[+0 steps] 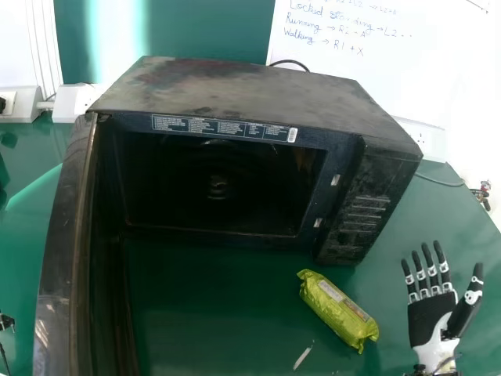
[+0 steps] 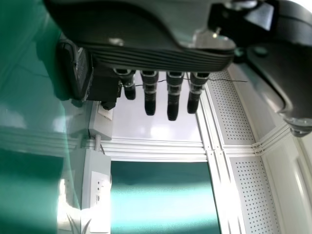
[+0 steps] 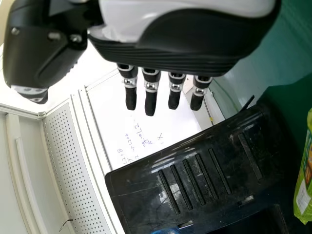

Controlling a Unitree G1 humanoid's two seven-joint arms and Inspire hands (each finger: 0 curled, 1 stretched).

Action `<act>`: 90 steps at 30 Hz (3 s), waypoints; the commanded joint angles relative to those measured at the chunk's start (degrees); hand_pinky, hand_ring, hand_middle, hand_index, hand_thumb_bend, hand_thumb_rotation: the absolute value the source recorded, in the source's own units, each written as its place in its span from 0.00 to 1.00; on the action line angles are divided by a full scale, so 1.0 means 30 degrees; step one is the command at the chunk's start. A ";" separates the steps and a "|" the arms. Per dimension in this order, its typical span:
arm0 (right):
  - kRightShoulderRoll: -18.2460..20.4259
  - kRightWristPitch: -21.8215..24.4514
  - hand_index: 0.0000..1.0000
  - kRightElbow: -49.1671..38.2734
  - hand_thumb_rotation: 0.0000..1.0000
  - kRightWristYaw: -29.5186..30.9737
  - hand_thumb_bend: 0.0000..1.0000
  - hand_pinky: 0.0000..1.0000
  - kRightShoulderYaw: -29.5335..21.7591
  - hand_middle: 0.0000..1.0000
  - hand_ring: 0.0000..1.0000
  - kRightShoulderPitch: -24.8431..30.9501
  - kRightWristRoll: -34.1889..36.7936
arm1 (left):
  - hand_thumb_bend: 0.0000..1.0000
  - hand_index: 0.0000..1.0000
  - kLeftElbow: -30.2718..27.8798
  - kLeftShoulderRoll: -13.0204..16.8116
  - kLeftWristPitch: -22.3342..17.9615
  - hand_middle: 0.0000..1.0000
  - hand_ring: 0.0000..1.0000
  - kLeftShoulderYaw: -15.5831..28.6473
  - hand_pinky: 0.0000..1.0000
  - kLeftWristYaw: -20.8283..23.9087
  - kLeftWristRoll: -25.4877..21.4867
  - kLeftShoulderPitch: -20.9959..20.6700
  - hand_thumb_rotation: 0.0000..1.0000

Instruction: Put biscuit inside oven

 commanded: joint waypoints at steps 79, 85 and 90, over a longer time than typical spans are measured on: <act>-0.6953 -0.9949 0.84 -0.5762 0.62 -0.6017 1.00 0.63 0.3562 0.84 0.79 0.4506 -2.8778 | 0.93 0.97 -0.2162 -0.0632 0.0453 0.93 0.94 -0.0526 0.98 0.0846 0.0939 0.0940 1.00; -0.7904 -0.8816 0.83 -0.5959 0.60 -0.4854 1.00 0.64 0.3843 0.85 0.79 0.4141 -2.8449 | 0.94 0.97 -0.2482 -0.0749 0.0656 0.92 0.93 -0.0638 0.97 0.1107 0.1164 0.1022 1.00; -0.8897 -0.8271 0.85 -0.5710 0.62 -0.4025 1.00 0.67 0.4002 0.87 0.81 0.3757 -2.8352 | 0.94 0.97 -0.2576 -0.0798 0.0546 0.92 0.93 -0.0674 0.98 0.1079 0.1174 0.1178 1.00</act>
